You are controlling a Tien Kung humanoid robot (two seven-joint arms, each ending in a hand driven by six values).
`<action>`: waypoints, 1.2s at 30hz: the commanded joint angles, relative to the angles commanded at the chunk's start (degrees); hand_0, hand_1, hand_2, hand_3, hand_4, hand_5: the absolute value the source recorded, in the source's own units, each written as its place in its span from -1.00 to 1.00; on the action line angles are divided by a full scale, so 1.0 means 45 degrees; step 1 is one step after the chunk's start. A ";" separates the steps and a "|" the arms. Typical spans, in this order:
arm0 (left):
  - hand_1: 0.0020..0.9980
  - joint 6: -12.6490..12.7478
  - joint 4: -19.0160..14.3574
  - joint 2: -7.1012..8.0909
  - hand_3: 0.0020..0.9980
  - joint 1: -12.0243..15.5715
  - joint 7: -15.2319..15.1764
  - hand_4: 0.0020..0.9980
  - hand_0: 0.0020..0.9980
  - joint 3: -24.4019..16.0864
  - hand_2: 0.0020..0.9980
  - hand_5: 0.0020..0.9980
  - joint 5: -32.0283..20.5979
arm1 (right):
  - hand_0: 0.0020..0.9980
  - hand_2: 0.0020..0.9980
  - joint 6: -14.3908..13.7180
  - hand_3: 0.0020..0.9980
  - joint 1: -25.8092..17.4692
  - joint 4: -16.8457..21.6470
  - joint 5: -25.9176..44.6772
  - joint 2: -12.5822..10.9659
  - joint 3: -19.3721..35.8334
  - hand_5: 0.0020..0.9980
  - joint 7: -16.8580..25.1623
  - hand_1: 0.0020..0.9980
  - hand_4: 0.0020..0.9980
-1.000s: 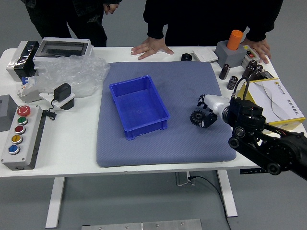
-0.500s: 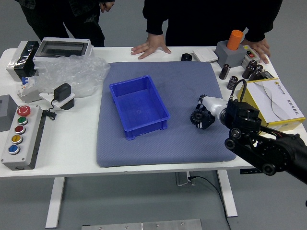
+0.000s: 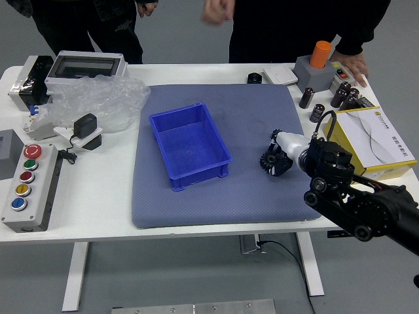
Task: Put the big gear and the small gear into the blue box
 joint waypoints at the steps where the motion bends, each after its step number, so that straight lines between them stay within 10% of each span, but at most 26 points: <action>1: 0.60 -0.0001 0.0000 0.0000 0.67 0.0000 0.0000 0.25 0.63 0.0000 0.61 -0.47 0.0002 | 0.28 0.14 -0.0047 0.19 -0.0010 -0.0011 -0.0024 0.0006 0.0000 -0.64 0.0000 0.05 0.59; 9: 0.60 -0.0003 0.0000 0.0005 0.67 0.0014 0.0005 0.24 0.63 -0.0003 0.61 -0.48 0.0010 | 0.18 -0.07 -0.0358 -0.02 -0.0088 -0.0088 -0.0188 0.0062 0.0026 -1.00 0.0000 -0.08 0.60; 36: 0.60 -0.0003 0.0000 0.0081 0.68 0.0002 0.0014 0.24 0.63 -0.0004 0.61 -0.48 -0.0033 | 0.07 -0.13 0.0036 -0.10 0.0648 0.1898 -0.0858 -0.0300 0.1098 -1.00 0.0000 -0.11 0.60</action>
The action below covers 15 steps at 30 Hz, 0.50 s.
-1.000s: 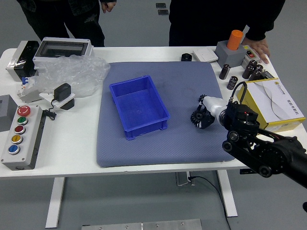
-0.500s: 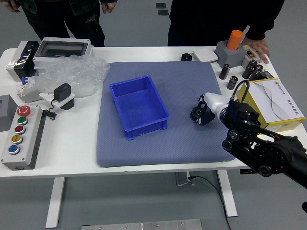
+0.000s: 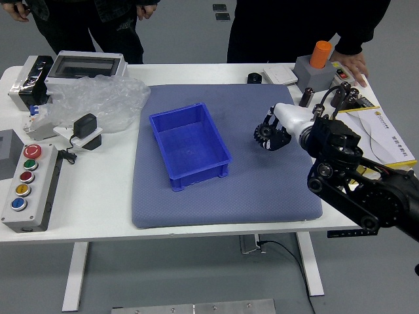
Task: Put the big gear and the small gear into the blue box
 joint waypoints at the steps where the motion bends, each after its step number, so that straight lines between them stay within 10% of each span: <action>1: 0.60 -0.0002 0.0000 0.0001 0.68 0.0001 0.0001 0.24 0.63 -0.0005 0.61 -0.48 0.0006 | 0.07 -0.13 0.0040 -0.10 0.0056 0.0108 -0.0047 0.0021 0.0024 -1.00 0.0000 -0.11 0.60; 15: 0.59 -0.0067 0.0000 -0.0007 0.67 0.0024 0.0031 0.24 0.63 -0.0127 0.61 -0.48 0.0247 | 0.07 -0.12 0.0377 -0.09 0.1048 0.0474 -0.0591 0.1410 -0.0065 -1.00 0.0000 -0.11 0.62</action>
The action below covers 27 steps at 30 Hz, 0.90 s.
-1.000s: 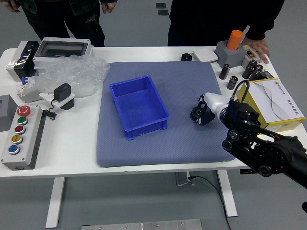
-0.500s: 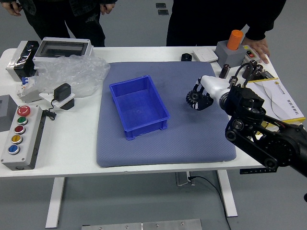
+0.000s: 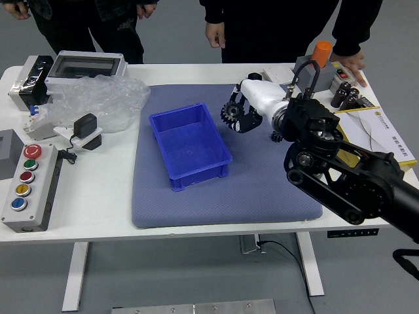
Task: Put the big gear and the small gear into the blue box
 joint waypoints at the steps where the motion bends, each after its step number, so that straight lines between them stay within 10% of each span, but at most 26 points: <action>1: 0.59 -0.0005 0.0000 -0.0004 0.67 0.0001 0.0004 0.24 0.63 -0.0009 0.61 -0.48 0.0024 | 0.07 -0.12 -0.0014 -0.09 0.0040 -0.0060 -0.0031 0.0145 -0.0015 -1.00 0.0000 -0.11 0.62; 17: 0.59 -0.0112 0.0000 -0.0111 0.68 -0.0021 0.0055 0.24 0.63 -0.0176 0.61 -0.47 0.0464 | 0.12 -0.09 -0.0283 -0.05 -0.0153 -0.1022 -0.0124 0.2309 -0.0252 -1.00 0.0000 -0.09 0.64; 18: 0.59 -0.0118 0.0000 -0.0114 0.68 -0.0025 0.0059 0.24 0.63 -0.0184 0.61 -0.47 0.0483 | 0.30 0.20 -0.0247 0.34 -0.0166 -0.1064 -0.0078 0.2370 -0.0243 -0.61 0.0000 0.03 0.53; 27: 0.59 -0.0134 0.0000 -0.0114 0.68 -0.0034 0.0092 0.24 0.63 -0.0214 0.61 -0.47 0.0558 | 0.23 0.36 -0.0004 0.70 -0.0204 -0.1274 0.0129 0.2534 -0.0188 -0.51 0.0000 0.10 0.67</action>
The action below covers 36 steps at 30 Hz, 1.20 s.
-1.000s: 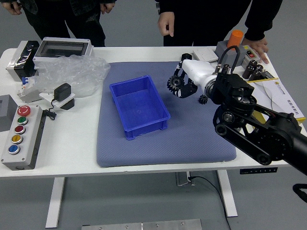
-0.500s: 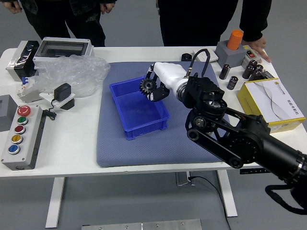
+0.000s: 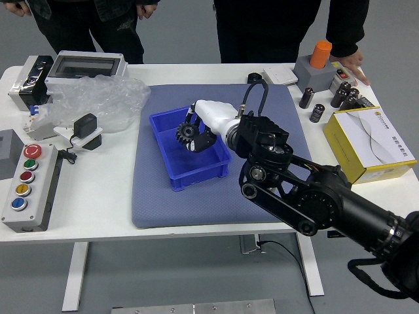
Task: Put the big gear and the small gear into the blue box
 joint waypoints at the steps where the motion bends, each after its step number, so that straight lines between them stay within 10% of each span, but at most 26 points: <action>1: 0.59 0.0001 0.0000 0.0002 0.68 0.0000 0.0010 0.24 0.63 -0.0003 0.61 -0.47 0.0002 | 0.23 0.36 0.0009 0.70 0.0003 -0.0007 0.0010 0.0003 0.0010 -0.51 0.0000 0.10 0.67; 13: 0.59 0.0006 0.0000 0.0028 0.67 0.0004 0.0040 0.24 0.63 0.0019 0.61 -0.46 -0.0018 | 0.27 0.43 0.0031 0.84 0.0045 0.0013 0.0179 -0.0188 0.0063 -0.48 0.0000 0.14 0.71; 25: 0.59 0.0090 0.0000 0.0079 0.67 -0.0083 0.0036 0.25 0.63 0.0192 0.61 -0.45 -0.0396 | 0.27 0.37 -0.0239 0.65 -0.0161 -0.0403 0.0813 -0.2457 -0.0246 -0.49 0.0000 0.12 0.70; 36: 0.59 0.0089 0.0000 0.0062 0.67 -0.0199 0.0023 0.25 0.63 0.0191 0.61 -0.45 -0.0424 | 0.27 0.37 -0.0482 0.54 0.0191 -0.2080 0.0806 -0.3249 -0.0407 -0.53 0.0096 0.14 0.65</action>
